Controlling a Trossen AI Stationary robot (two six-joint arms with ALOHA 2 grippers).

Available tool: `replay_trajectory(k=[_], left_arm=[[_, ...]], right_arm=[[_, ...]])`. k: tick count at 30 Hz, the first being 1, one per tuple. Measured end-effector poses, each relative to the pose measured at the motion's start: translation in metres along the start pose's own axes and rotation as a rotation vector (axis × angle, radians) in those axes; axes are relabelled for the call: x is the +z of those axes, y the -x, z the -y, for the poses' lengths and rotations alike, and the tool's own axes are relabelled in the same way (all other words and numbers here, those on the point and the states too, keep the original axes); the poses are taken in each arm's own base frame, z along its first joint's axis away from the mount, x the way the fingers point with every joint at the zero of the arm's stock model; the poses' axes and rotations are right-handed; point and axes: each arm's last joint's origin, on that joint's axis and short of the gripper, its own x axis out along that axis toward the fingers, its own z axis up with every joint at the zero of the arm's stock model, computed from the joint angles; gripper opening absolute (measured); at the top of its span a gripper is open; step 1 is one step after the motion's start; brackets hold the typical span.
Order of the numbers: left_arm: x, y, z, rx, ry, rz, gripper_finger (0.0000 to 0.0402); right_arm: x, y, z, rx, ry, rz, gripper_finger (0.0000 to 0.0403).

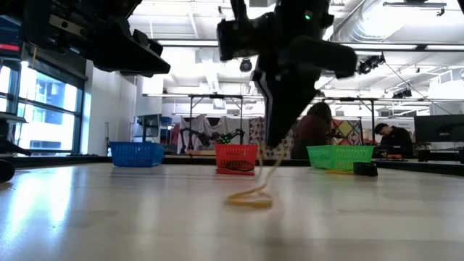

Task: Sort rubber bands into baskets
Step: Put the yellow rubber band into the green bin

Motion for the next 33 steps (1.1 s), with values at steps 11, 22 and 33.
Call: replay_trajectory(k=[11, 22, 33], left_arm=[[-0.017, 0.003, -0.019, -0.001, 0.144, 0.131, 0.0001], [-0.047, 0.017, -0.031, 0.083, 0.259, 0.239, 0.0000], [-0.045, 0.017, -0.032, 0.090, 0.226, 0.257, 0.0000]], right_arm=[[-0.024, 0.057, 0.055, -0.212, -0.136, -0.044, 0.0000], [-0.068, 0.096, 0.120, -0.405, -0.349, -0.028, 0.0000], [-0.134, 0.128, 0.186, -0.675, -0.658, 0.017, 0.0000]])
